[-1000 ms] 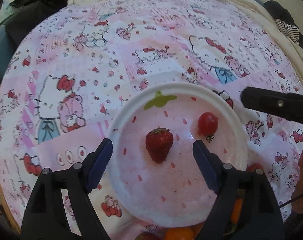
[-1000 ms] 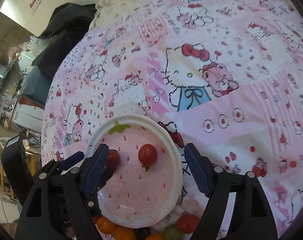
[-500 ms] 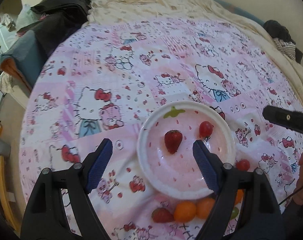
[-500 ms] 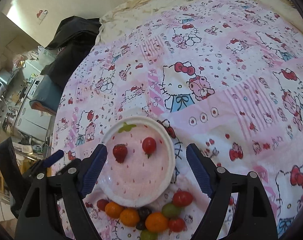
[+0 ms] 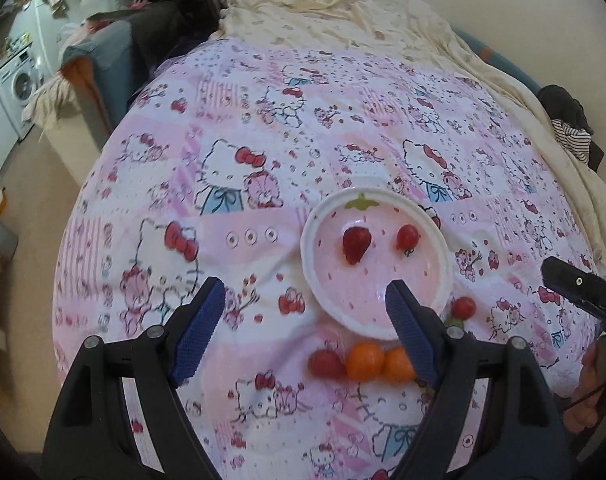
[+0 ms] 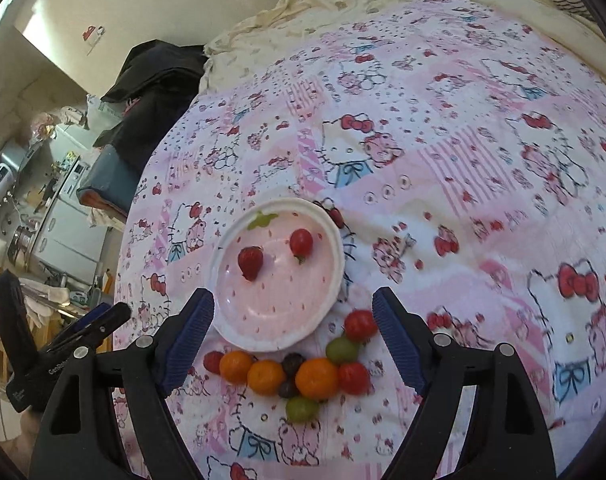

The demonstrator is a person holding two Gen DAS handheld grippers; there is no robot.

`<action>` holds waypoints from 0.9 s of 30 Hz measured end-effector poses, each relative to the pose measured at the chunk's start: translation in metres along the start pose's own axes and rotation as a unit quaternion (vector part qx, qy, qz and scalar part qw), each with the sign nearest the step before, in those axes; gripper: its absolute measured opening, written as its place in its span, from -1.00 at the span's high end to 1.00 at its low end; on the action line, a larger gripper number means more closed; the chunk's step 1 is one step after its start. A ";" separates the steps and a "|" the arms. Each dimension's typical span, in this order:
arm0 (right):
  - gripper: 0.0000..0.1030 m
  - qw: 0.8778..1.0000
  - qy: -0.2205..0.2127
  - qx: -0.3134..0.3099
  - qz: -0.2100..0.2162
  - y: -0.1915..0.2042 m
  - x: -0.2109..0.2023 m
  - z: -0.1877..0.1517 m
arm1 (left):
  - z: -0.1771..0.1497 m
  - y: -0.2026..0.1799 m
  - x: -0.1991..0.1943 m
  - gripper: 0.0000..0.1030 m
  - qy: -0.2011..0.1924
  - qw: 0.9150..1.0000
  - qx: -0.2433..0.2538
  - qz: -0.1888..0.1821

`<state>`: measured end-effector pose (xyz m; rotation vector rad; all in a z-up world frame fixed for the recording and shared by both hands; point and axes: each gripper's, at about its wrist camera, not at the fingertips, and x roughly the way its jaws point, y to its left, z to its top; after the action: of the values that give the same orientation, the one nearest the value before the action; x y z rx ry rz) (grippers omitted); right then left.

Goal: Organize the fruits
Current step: 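Move both tools back to the fruit row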

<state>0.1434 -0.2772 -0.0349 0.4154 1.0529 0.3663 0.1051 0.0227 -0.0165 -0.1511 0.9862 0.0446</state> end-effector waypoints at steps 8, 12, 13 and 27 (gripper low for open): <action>-0.63 0.999 -0.020 0.028 -0.037 -0.016 -0.016 -0.024 | -0.018 0.001 -0.011 -0.55 -0.021 1.000 0.006 0.020; -0.63 0.998 -0.007 0.037 -0.049 -0.023 -0.011 -0.032 | -0.023 0.004 -0.006 -0.55 -0.023 1.000 0.005 0.015; -0.63 0.998 -0.005 0.038 -0.052 -0.024 -0.010 -0.033 | -0.024 0.005 -0.002 -0.55 -0.019 1.000 0.000 0.015; -0.63 0.997 0.022 0.054 -0.052 -0.029 0.012 -0.028 | -0.053 0.015 0.085 0.01 0.155 0.984 -0.078 -0.029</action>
<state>0.1261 -0.2924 -0.0703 0.4495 1.1369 0.2275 0.1061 0.0272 -0.1178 -0.3391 1.2894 0.0460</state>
